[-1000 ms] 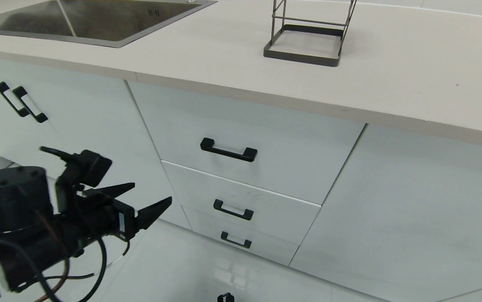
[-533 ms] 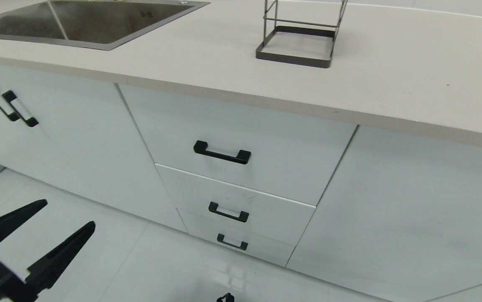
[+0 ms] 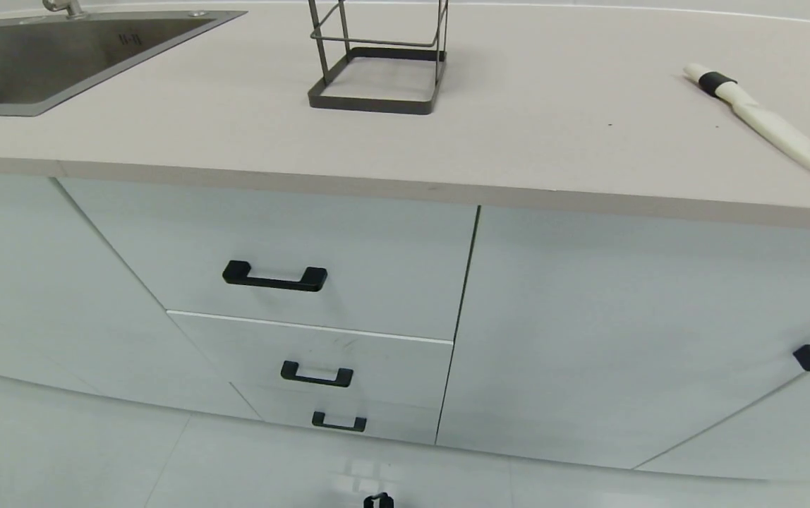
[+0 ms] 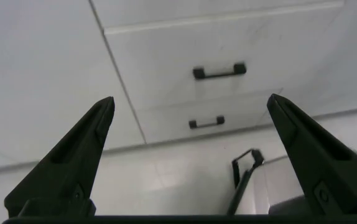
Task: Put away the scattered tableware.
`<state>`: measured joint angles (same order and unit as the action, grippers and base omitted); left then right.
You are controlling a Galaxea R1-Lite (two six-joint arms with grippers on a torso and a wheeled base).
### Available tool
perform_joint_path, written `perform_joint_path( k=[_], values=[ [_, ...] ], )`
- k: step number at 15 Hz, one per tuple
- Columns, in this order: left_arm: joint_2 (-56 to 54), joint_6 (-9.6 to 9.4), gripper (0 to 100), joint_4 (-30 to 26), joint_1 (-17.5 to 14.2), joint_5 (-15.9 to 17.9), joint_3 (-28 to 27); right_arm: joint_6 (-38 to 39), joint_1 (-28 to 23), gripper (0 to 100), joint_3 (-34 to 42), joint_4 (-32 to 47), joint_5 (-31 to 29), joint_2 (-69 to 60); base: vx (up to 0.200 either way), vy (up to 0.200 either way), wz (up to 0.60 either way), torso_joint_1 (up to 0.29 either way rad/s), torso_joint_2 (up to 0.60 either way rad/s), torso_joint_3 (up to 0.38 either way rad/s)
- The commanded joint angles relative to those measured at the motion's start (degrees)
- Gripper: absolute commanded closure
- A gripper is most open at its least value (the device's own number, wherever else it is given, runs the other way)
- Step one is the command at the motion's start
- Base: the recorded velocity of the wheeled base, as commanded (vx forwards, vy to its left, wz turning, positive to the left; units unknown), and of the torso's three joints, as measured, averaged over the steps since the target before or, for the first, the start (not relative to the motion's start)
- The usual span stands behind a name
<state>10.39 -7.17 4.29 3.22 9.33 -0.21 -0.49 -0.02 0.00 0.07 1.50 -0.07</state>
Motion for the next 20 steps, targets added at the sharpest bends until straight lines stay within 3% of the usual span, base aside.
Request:
perform_joint_path(
  k=[1, 3, 6, 11, 17, 20],
  values=[
    [-9.86, -0.57, 0, -1.04, -3.48, -0.36, 0.21, -0.04, 0.02, 0, 0.0, 0.01, -0.01, 0.07, 0.0, 0.0, -0.6, 0.002, 0.0, 0.007],
    [-10.39, 1.54, 0, -2.97, -3.22, -3.35, 0.21, -0.04, 0.02, 0, 0.0, 0.01, -0.01, 0.07, 0.0, 0.0, 0.0, 0.0, 0.0, 0.0],
    [-10.39, 6.38, 0, -4.38, -3.22, -3.7, 0.21, -0.04, 0.02, 0, 0.0, 0.01, -0.01, 0.07, 0.0, 0.0, 0.0, 0.0, 0.0, 0.0],
    [-10.39, 6.55, 0, -4.38, -3.22, -3.7, 0.21, -0.04, 0.02, 0, 0.0, 0.01, -0.01, 0.07, 0.0, 0.0, -0.48, 0.001, 0.0, 0.002],
    [-10.39, 6.9, 0, -4.38, -3.22, -3.79, 0.21, -0.04, 0.02, 0, 0.0, 0.01, -0.01, 0.07, 0.0, 0.0, 0.0, 0.0, 0.0, 0.0],
    [-10.39, 7.52, 0, -4.29, -3.22, -5.19, 0.21, -0.04, 0.02, 0, 0.0, 0.01, -0.01, 0.07, 0.0, -0.2, 0.0, -0.001, 0.0, 0.004]
  ],
)
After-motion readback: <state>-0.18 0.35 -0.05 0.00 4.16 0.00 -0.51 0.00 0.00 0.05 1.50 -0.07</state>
